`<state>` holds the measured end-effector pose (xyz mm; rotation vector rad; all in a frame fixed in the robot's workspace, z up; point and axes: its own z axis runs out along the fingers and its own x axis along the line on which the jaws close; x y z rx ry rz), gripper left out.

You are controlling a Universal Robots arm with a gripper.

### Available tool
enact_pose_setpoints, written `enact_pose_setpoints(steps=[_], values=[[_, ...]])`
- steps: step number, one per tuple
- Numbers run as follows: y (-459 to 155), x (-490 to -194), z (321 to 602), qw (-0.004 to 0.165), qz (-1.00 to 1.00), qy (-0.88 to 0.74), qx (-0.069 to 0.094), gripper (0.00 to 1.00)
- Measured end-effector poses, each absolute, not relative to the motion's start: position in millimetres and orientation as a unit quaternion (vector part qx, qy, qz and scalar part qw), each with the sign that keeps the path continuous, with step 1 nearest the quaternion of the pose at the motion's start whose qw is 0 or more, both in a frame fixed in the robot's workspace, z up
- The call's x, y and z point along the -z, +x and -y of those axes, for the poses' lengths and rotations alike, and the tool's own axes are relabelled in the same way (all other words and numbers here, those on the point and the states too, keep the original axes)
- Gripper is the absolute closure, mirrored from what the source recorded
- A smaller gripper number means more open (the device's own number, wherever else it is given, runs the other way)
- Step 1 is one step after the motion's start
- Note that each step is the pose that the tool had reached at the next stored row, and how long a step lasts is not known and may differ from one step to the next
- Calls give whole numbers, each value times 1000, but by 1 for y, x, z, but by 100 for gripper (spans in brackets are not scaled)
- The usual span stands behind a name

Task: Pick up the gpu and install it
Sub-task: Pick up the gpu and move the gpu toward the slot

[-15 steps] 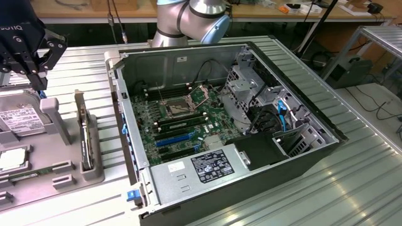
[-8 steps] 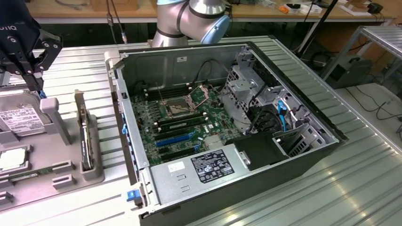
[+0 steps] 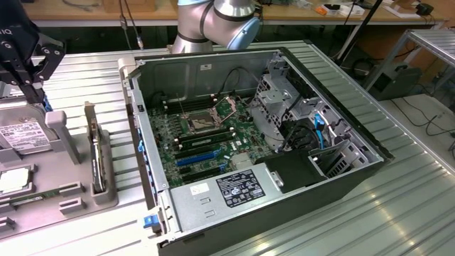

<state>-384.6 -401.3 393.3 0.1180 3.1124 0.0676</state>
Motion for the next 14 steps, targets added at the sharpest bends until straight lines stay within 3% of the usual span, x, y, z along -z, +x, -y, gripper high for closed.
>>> enact_pose_setpoints(steps=[14], values=[[-395, -393, 401, 13, -999, 38, -22, 89]])
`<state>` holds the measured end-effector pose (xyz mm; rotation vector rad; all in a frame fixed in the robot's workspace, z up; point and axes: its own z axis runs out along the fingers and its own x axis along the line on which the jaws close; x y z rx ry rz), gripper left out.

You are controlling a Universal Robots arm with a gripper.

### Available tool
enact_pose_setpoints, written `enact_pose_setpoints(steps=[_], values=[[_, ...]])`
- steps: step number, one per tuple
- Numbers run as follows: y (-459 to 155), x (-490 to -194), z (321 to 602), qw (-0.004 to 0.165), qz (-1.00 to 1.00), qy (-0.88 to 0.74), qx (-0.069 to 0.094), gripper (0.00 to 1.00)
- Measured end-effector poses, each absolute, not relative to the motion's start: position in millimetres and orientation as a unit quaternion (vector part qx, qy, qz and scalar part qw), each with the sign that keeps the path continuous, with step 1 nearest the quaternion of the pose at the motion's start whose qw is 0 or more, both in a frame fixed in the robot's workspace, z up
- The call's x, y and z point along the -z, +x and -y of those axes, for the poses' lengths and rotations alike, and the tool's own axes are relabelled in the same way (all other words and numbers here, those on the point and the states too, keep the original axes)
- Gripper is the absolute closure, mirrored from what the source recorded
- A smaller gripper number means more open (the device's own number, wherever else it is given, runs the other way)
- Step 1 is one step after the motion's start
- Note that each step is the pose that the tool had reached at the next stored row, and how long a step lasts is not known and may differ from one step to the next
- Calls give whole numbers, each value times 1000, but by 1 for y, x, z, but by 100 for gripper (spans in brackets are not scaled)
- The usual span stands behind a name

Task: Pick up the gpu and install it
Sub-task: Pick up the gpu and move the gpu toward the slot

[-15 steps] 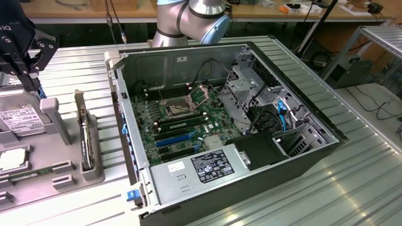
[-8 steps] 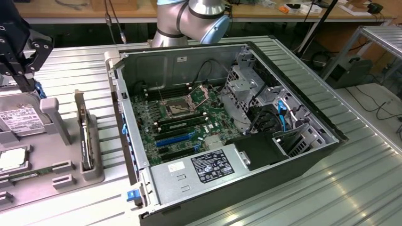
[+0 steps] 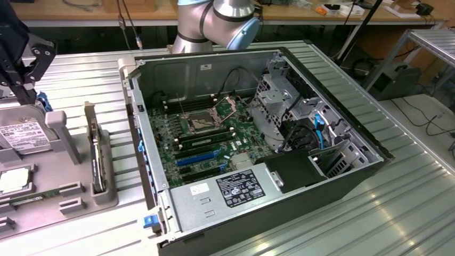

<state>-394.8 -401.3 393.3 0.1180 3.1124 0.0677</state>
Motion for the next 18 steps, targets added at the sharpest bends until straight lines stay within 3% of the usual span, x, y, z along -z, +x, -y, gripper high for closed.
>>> enact_pose_setpoints(steps=[10, 18], values=[[-398, -393, 401, 13, -999, 38, -22, 89], [-398, -393, 401, 13, -999, 38, -22, 52]])
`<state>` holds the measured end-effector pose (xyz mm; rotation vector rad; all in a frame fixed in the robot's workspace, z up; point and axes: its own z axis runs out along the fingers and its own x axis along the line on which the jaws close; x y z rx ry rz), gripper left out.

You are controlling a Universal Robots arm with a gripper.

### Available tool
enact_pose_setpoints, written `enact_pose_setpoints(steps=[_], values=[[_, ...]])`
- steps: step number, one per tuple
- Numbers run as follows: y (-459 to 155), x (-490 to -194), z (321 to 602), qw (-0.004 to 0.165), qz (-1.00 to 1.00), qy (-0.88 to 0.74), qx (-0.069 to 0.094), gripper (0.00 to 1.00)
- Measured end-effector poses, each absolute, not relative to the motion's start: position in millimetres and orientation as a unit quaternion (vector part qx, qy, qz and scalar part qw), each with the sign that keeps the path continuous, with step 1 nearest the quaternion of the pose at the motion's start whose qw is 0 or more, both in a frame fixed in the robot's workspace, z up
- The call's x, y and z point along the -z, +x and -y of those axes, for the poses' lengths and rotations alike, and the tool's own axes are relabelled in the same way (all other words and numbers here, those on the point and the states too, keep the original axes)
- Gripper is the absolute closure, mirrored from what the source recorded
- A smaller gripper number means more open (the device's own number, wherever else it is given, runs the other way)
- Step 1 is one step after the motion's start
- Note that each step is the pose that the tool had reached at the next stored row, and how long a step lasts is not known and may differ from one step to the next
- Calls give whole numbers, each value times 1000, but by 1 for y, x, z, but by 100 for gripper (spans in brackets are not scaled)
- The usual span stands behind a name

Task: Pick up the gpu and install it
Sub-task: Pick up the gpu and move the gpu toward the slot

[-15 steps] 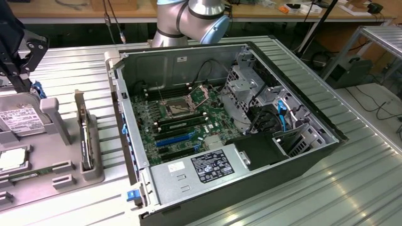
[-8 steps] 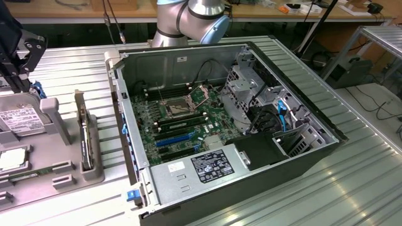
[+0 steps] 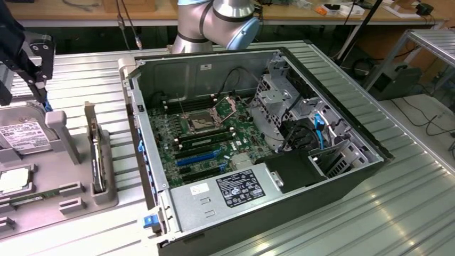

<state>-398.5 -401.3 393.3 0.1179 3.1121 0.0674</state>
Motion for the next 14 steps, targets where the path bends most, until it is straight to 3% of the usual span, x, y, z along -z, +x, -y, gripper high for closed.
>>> enact_pose_setpoints(steps=[6, 14], values=[[-359, -377, 401, 13, -999, 38, -22, 52], [-352, -361, 407, 13, -999, 39, -22, 52]])
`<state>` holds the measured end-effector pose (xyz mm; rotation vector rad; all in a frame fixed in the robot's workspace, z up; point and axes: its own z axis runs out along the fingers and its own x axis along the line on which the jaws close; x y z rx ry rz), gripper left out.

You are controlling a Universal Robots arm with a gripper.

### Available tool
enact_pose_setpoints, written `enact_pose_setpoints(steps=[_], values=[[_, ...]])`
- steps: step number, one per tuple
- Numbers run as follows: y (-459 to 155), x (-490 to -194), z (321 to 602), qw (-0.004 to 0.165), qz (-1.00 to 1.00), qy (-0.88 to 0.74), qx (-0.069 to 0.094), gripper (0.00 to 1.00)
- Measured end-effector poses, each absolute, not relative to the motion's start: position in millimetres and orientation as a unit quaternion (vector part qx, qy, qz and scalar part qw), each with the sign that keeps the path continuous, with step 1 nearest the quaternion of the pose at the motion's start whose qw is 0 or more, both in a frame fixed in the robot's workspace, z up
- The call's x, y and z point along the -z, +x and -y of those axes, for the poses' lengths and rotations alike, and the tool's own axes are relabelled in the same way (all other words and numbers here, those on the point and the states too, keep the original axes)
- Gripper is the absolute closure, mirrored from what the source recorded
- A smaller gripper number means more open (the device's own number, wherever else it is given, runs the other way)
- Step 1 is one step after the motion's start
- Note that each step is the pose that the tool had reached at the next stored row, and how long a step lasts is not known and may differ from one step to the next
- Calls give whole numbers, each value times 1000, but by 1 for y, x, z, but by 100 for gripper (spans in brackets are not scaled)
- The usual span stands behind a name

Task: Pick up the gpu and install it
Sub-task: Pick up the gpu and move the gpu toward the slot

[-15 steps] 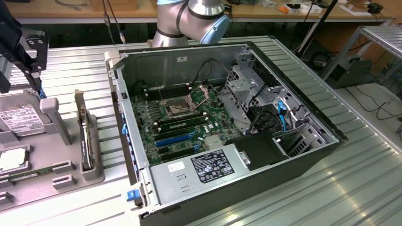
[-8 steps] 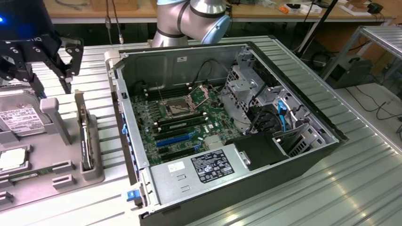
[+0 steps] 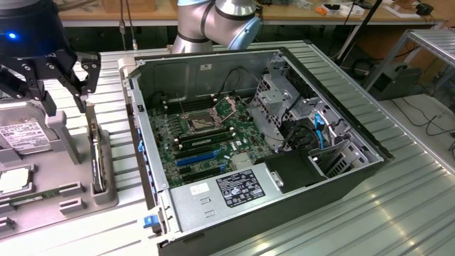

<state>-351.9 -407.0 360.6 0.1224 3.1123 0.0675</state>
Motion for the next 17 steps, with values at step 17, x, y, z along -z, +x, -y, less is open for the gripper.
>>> enact_pose_setpoints(steps=[17], values=[[-328, -313, 435, 13, -999, 41, -22, 52]])
